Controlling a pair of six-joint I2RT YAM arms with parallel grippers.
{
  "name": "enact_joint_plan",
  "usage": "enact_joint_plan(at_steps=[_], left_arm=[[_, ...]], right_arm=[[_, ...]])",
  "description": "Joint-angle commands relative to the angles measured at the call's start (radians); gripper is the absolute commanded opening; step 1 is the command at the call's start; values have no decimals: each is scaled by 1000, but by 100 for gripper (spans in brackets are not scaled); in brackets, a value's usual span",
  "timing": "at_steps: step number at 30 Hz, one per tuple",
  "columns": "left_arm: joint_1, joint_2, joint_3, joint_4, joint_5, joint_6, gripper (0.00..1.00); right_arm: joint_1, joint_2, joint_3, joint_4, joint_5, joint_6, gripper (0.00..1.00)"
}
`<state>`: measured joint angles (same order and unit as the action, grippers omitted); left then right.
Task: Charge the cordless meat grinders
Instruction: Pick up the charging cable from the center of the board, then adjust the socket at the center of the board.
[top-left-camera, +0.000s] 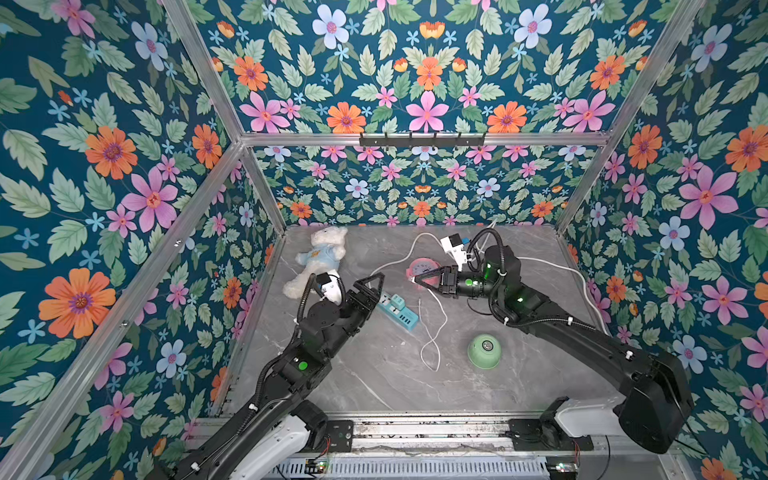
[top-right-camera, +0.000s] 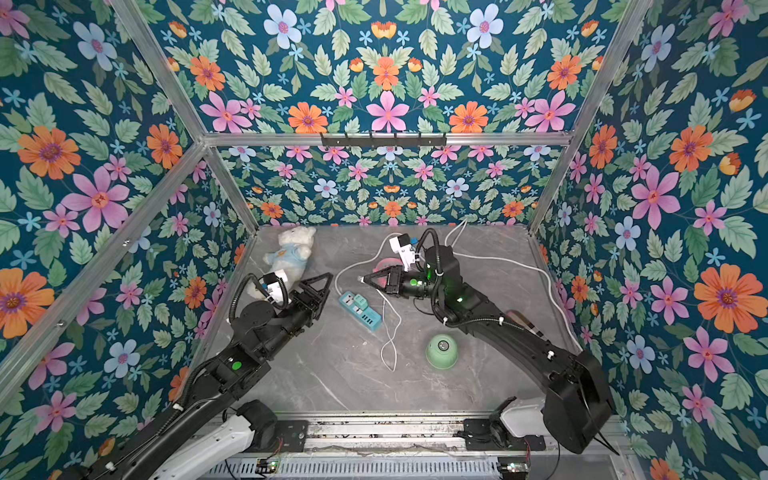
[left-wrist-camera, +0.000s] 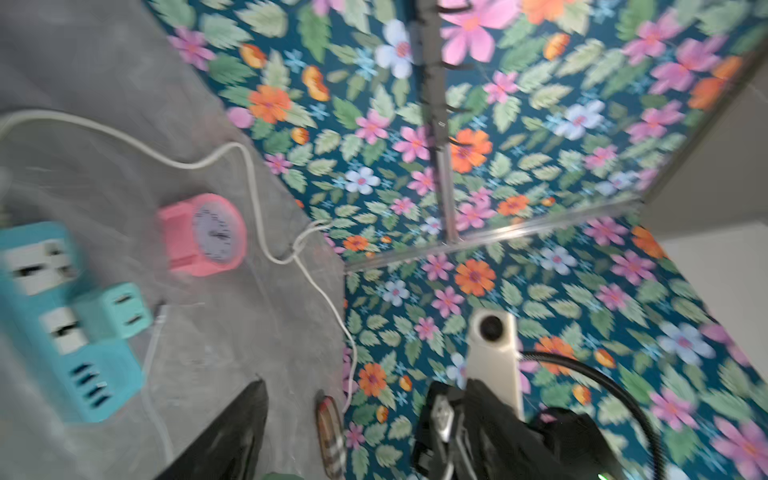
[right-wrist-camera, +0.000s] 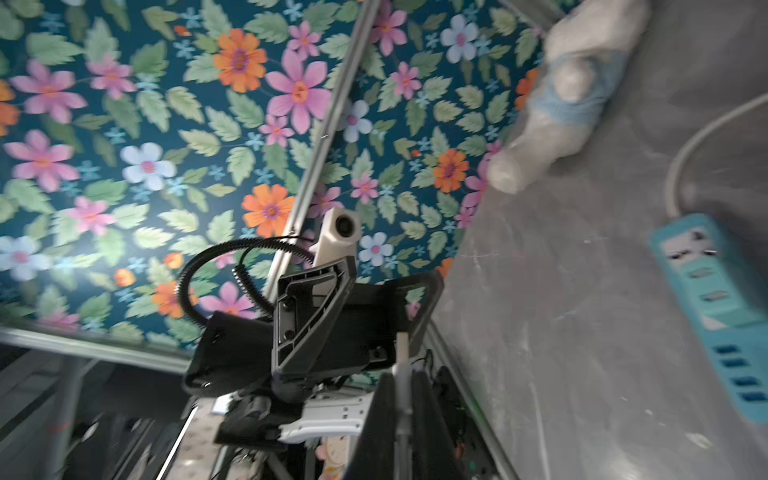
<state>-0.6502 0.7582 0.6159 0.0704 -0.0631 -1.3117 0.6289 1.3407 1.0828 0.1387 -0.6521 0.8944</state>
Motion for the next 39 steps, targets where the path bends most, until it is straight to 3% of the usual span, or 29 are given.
enact_joint_plan(at_steps=[1,4,7,14,18,21,27,34,39], left_arm=[[25,64,-9,-319,-158,-115,70],[35,189,-9,-334,-153,-138,68],[55,343,70,-340,-172,-64,70],[258,810,521,-670,-48,264,73],[280,1008,723,-745,-47,347,74],[285,1134,835,-778,-24,360,66],[281,1261,928,-801,-33,362,61],[241,1313,886,-773,-40,358,60],[216,1344,884,-772,-67,384,48]], right_arm=[[-1,-16,82,-492,240,-285,0],[-4,-2,156,-706,388,-428,0],[-4,14,207,-806,450,-508,0],[-5,13,223,-840,478,-540,0],[-5,-4,191,-820,487,-523,0],[-6,-11,175,-812,488,-517,0],[-6,-10,175,-815,498,-525,0],[-18,34,209,-841,472,-534,0],[-18,23,203,-833,486,-533,0]])
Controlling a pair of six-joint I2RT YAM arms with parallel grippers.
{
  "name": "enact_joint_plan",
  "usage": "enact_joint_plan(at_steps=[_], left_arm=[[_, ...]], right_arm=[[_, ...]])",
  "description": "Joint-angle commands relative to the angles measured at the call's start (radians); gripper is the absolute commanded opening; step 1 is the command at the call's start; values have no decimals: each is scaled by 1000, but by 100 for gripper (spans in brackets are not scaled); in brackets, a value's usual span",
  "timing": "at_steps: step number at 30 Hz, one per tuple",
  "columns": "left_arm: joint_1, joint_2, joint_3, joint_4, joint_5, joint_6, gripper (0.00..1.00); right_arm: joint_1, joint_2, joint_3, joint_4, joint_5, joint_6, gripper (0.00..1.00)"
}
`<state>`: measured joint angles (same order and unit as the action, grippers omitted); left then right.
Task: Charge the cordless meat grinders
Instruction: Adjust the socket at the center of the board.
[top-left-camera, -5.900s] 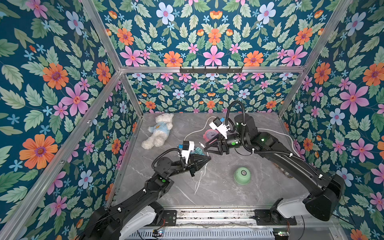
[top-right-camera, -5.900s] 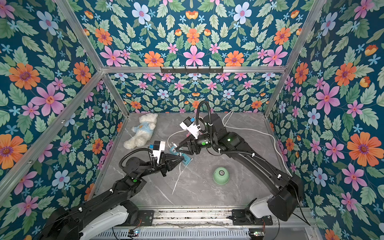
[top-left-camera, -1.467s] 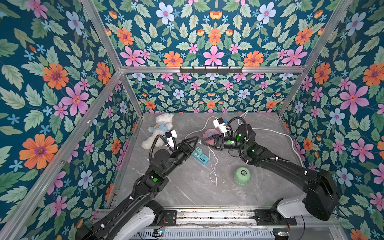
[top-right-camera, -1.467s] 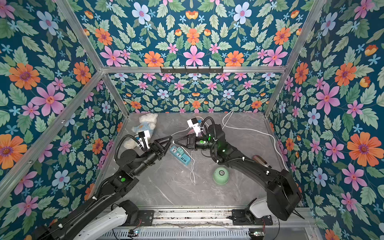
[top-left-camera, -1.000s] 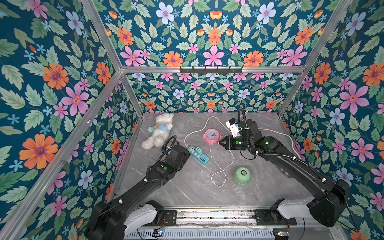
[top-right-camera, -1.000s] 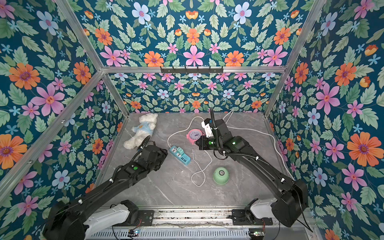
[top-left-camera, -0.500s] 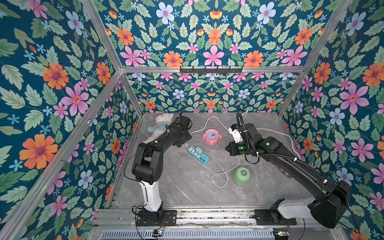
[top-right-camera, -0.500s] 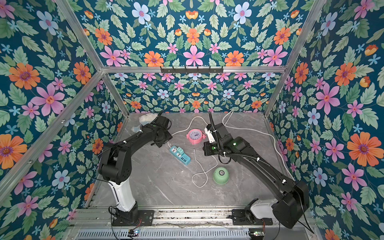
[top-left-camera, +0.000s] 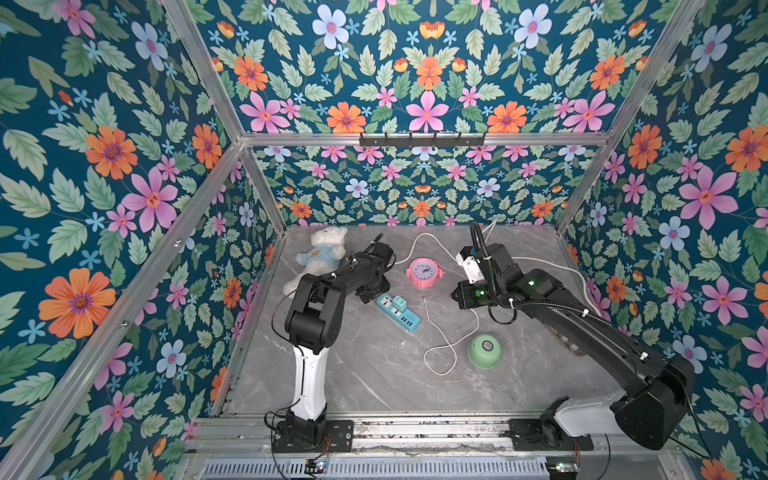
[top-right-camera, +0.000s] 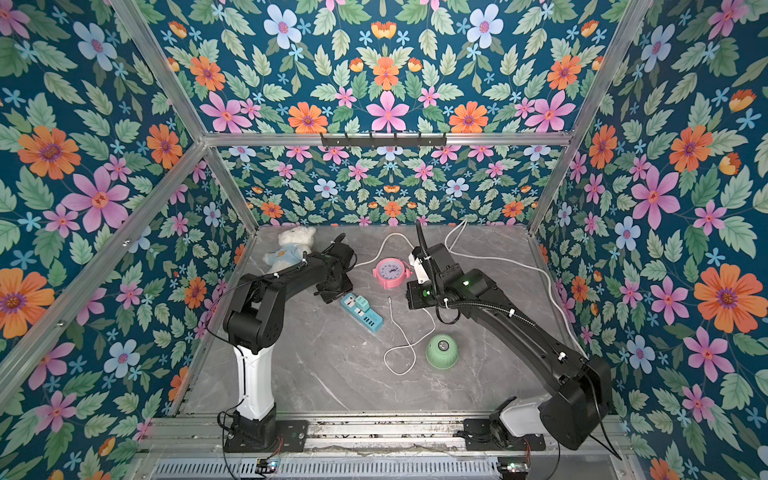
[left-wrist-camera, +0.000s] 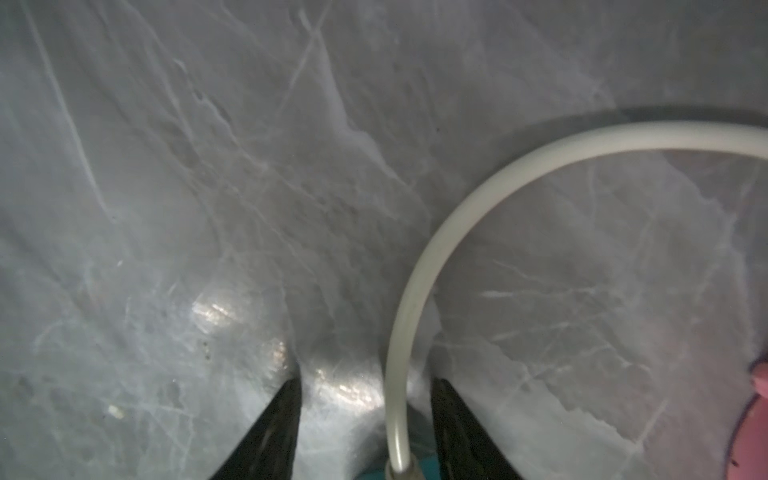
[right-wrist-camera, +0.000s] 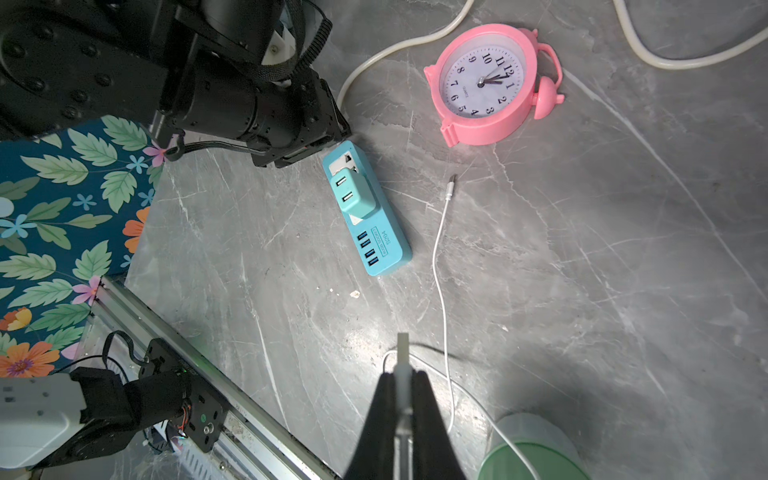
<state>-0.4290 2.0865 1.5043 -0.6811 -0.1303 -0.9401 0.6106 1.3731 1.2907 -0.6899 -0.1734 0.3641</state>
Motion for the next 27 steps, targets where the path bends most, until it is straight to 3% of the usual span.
enact_joint_plan(at_steps=[1,9,16,23,27], left_arm=[[-8,18,-4,-21,-1,20,48],[-80,-36,-59,-8,-18,90,36],[-157,-61,-106,20,-4,136,31],[-168,-77,-135,94,34,187,31],[-165,-132,-153,106,-32,156,43]], right_arm=[[0,-13,-11,-2,7,-2,0],[-1,-26,-11,-29,4,-36,0],[-1,18,55,-124,-49,-151,0],[-1,125,176,-250,-85,-307,0],[2,211,275,-291,-89,-239,0]])
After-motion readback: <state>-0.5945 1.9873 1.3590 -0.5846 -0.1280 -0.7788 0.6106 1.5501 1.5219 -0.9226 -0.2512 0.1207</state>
